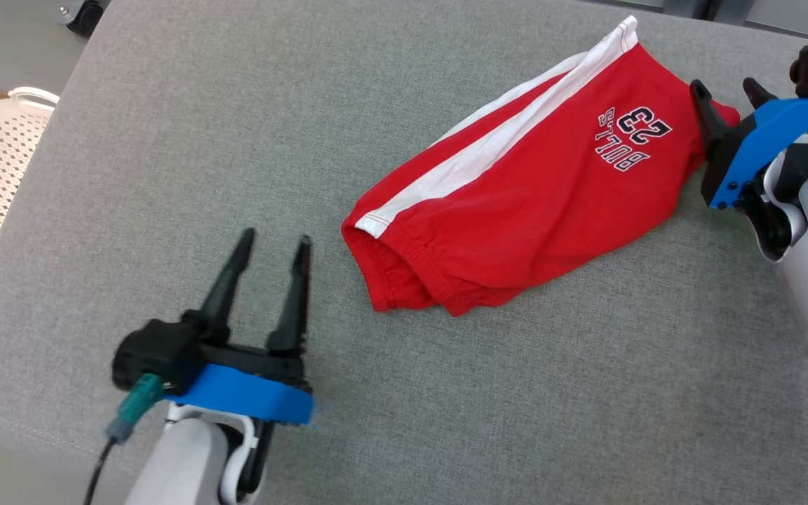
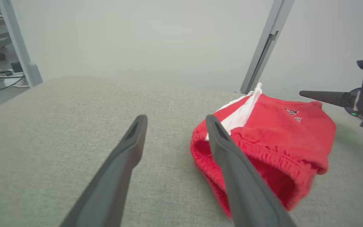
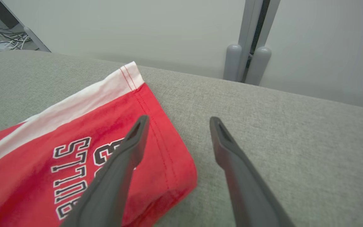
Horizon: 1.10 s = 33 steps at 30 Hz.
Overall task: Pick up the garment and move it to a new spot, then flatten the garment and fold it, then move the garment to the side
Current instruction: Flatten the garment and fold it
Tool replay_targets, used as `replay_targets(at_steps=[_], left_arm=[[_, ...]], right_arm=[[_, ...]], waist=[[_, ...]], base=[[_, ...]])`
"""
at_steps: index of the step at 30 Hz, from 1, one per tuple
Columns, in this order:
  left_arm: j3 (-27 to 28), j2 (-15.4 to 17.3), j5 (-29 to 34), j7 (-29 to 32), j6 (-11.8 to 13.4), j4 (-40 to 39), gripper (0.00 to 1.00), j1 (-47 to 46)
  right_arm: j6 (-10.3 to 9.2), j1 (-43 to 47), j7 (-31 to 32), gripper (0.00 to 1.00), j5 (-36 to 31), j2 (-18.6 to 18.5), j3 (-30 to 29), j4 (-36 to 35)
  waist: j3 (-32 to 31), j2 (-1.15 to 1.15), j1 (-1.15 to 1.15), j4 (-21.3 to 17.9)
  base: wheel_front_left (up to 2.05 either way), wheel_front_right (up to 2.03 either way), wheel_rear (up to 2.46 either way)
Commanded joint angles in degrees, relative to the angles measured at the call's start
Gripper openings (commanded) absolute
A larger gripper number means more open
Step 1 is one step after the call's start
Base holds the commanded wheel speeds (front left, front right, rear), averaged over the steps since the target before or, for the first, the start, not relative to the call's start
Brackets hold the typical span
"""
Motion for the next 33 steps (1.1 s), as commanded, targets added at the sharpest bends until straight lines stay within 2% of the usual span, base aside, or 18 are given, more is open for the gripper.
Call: replay_targets(at_steps=[1, 8, 17, 18, 19, 20, 26, 33], left_arm=[[1.41, -0.30, 0.66, -0.14, 0.09, -0.70, 1.00, 0.73], [11.49, -2.71, 4.49, -0.14, 0.09, -4.01, 1.00, 2.28], [15.09, -3.77, 6.09, -0.14, 0.09, -4.37, 1.00, 2.79], [15.10, -3.75, 6.05, -0.14, 0.09, -4.25, 1.00, 2.78], [15.03, -3.77, 5.75, -0.14, 0.09, -4.10, 1.00, 2.80], [15.04, -3.78, 5.55, -0.14, 0.09, -3.97, 1.00, 2.83], [15.84, -3.81, 5.53, -0.14, 0.09, -3.86, 1.00, 3.31], [16.49, -3.78, 7.46, -0.14, 0.09, -3.57, 1.00, 4.12]], right_arm=[[0.03, 0.92, -0.16, 1.00, 0.31, -0.43, 0.35, 0.10], [0.03, 1.67, 0.73, 1.00, -0.05, -0.83, 2.80, 1.39], [0.03, 2.10, 4.08, 1.00, -1.29, -0.48, 5.32, 3.69], [0.03, 2.30, 4.73, 0.69, -1.50, -0.15, 5.72, 3.91], [0.03, 2.57, 5.35, 0.20, -1.66, 0.27, 6.20, 4.04], [0.07, 2.80, 5.67, 0.00, -1.70, 0.63, 6.59, 4.14], [0.03, 2.54, 3.60, 0.00, -0.41, 1.21, 6.85, 3.60], [0.02, 4.69, 0.97, 0.00, 3.19, 2.14, 6.62, 1.74]], waist=[[0.06, 0.00, 0.01, 0.08], [0.86, 0.00, 0.01, 0.55], [1.16, 0.00, 0.01, 1.35], [1.13, 0.00, 0.01, 1.41], [1.04, 0.00, 0.01, 1.43], [0.94, 0.00, 0.01, 1.43], [-0.25, 0.00, 0.01, 0.18], [-3.61, 0.00, 0.01, -3.29]], base=[[0.00, 0.00, 0.00], [0.00, 0.00, 0.00], [0.00, 0.00, 0.00], [0.00, 0.00, 0.00], [0.00, 0.00, 0.00], [0.00, 0.00, 0.00], [0.00, 0.00, 0.00], [0.00, 0.00, 0.00]])
